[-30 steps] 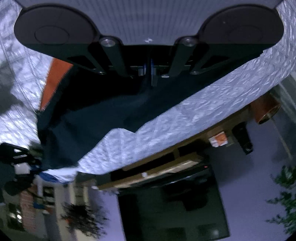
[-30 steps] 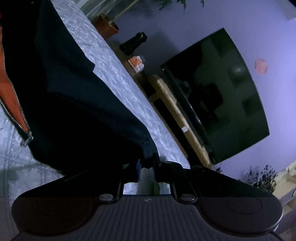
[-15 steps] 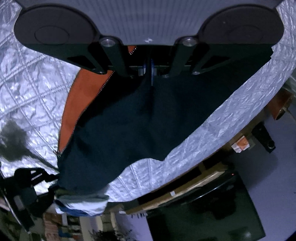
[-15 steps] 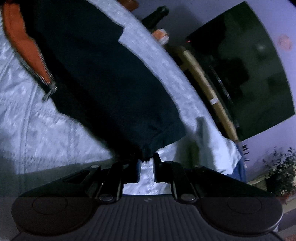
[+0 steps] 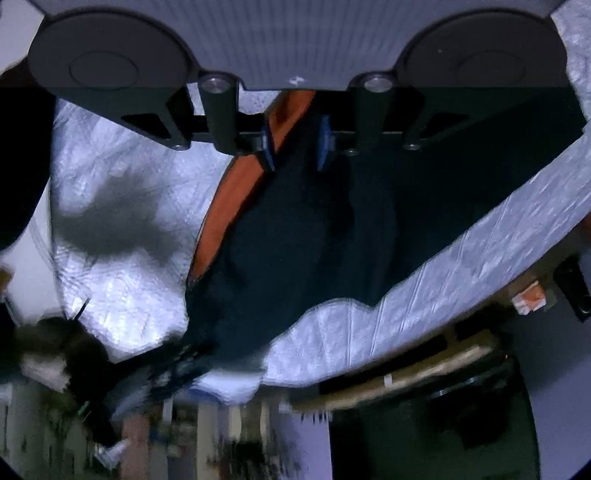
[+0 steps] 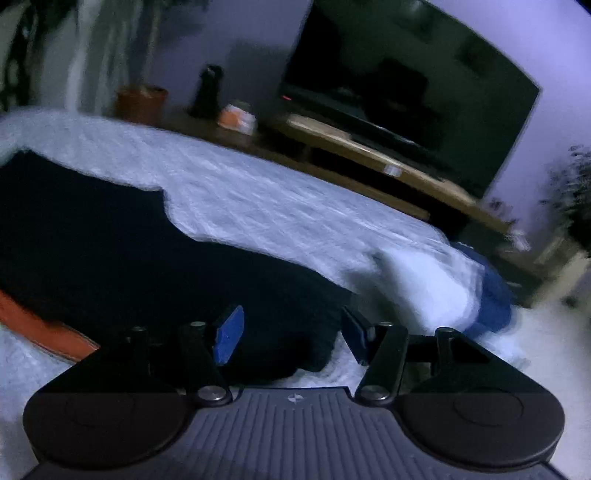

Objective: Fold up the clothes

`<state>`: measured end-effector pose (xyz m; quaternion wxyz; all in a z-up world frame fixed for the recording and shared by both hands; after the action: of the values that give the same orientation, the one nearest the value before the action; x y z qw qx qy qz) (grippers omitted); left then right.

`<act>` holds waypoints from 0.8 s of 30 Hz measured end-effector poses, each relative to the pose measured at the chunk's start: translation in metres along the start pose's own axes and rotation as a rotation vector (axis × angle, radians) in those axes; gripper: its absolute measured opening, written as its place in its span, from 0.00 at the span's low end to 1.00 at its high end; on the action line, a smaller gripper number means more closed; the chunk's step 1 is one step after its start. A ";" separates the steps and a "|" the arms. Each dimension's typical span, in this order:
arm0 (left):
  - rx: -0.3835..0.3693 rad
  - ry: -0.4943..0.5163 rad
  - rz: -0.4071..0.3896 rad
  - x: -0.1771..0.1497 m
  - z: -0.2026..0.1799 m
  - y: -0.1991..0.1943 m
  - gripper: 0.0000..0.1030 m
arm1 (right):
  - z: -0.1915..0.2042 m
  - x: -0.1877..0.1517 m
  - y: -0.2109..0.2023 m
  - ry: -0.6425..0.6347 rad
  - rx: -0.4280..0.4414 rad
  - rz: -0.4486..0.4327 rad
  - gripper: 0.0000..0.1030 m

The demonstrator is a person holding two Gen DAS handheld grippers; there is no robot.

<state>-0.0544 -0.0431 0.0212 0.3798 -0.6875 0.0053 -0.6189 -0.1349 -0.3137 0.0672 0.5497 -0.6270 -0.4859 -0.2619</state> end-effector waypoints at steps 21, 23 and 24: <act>0.372 -0.271 0.132 -0.018 0.066 0.028 0.36 | 0.047 0.021 0.031 0.177 0.282 0.145 0.76; 0.372 -0.245 0.162 -0.021 0.059 0.034 0.37 | 0.070 0.027 0.049 0.187 0.319 0.158 0.76; 0.381 -0.227 0.169 -0.021 0.056 0.035 0.38 | 0.082 0.030 0.058 0.192 0.337 0.165 0.75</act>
<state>0.0050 -0.0286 -0.0123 0.5514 -0.6657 -0.0970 -0.4933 -0.0880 -0.2225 0.0468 0.7102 -0.5359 -0.4155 -0.1895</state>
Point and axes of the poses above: each gripper's, at about its wrist camera, not at the fingertips, and y roughly the way its jaws point, z to its left, x to its top, the point moved 2 cm from there along y, roughly the way its jaws point, and after that the axes turned 12 degrees about -z, right-handed, at the moved point
